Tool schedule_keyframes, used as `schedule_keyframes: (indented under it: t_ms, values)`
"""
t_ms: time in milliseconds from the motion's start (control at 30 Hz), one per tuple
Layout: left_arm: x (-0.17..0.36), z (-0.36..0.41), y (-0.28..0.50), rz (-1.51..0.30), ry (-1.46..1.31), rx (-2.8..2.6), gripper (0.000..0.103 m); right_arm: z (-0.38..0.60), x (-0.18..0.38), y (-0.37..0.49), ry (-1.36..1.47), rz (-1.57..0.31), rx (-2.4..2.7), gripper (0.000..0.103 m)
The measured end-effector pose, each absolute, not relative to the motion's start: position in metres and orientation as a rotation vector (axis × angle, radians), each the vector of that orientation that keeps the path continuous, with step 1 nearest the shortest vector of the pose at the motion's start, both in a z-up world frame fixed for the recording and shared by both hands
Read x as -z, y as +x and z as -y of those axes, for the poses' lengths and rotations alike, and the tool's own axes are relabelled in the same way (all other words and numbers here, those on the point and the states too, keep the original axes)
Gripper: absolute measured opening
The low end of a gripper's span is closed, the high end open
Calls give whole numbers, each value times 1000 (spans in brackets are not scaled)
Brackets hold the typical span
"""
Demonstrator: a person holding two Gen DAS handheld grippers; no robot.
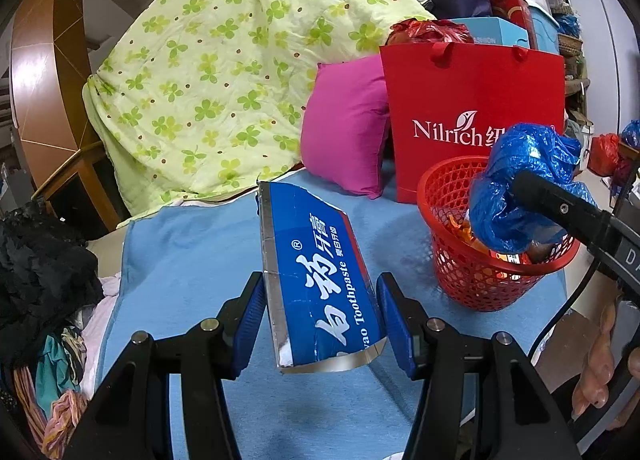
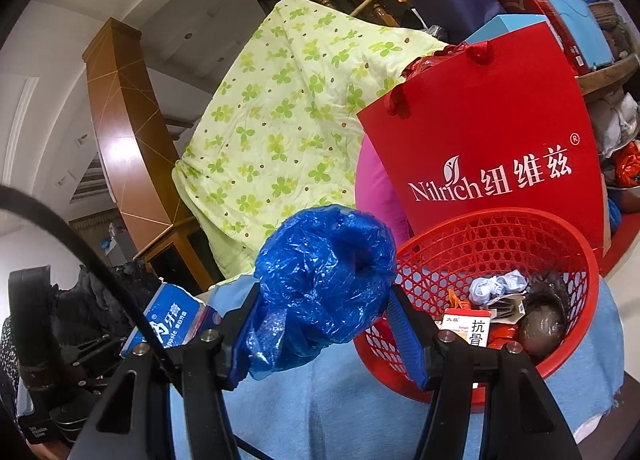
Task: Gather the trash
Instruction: 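Carry the toothpaste box and blue bag over the red basket with both tools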
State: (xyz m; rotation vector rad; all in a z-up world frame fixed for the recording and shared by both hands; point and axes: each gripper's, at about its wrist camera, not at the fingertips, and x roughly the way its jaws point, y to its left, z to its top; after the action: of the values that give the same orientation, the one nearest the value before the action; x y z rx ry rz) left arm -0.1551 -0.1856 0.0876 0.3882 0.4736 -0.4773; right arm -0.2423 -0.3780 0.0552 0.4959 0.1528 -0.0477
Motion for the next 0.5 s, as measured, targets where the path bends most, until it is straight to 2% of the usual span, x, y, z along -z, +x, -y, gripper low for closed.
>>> schedule_keyframes:
  t_ms: [500]
  values:
    - [-86, 193, -162, -476, 404, 503, 58, 376, -56, -251, 503, -135, 61, 64]
